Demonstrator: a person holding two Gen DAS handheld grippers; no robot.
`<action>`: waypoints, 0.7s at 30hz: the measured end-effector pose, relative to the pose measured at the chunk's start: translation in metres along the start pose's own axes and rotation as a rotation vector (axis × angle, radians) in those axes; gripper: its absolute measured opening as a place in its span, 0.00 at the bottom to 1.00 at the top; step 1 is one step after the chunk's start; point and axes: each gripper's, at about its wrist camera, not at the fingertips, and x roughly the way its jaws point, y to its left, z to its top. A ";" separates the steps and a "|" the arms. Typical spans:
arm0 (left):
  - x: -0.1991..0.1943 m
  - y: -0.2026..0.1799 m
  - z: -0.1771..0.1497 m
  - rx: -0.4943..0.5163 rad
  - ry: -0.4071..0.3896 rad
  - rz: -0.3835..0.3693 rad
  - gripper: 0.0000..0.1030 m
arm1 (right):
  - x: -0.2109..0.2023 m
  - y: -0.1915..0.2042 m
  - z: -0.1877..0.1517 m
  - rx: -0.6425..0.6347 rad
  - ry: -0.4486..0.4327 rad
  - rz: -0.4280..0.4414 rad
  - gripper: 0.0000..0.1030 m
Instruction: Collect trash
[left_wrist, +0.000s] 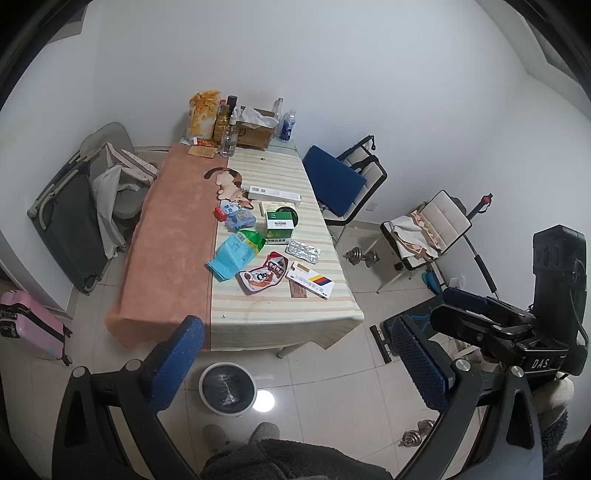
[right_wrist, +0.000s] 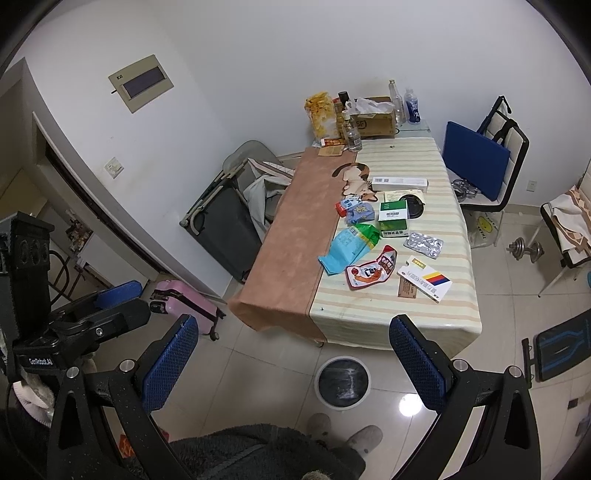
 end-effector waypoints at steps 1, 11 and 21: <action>0.000 0.000 0.000 0.000 0.000 -0.002 1.00 | 0.001 0.001 0.000 0.001 0.002 0.000 1.00; 0.000 -0.001 -0.002 0.001 0.001 -0.016 1.00 | 0.002 0.001 -0.004 0.005 0.009 0.001 1.00; 0.001 -0.003 -0.003 0.002 0.002 -0.023 1.00 | -0.001 -0.003 -0.007 0.009 0.005 0.000 1.00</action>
